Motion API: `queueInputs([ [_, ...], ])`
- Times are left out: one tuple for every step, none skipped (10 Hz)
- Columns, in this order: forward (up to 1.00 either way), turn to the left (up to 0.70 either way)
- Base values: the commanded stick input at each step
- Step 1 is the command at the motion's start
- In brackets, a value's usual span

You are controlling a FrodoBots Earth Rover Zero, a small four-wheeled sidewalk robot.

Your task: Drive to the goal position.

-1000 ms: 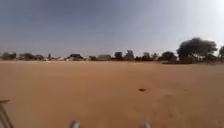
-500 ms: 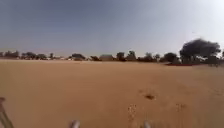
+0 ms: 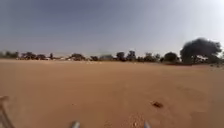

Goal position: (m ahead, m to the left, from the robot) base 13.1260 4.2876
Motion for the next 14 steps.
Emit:
queueInputs([
  [0.7, 0.0],
  [0.7, 0.0],
  [0.7, 0.0],
  [0.7, 0.0],
  [0.7, 0.0],
  [0.7, 0.0],
  [0.7, 0.0],
  [0.7, 0.0],
  [0.7, 0.0],
  [0.7, 0.0],
  [0.7, 0.0],
  [0.7, 0.0],
  [0.7, 0.0],
  [0.7, 0.0],
])
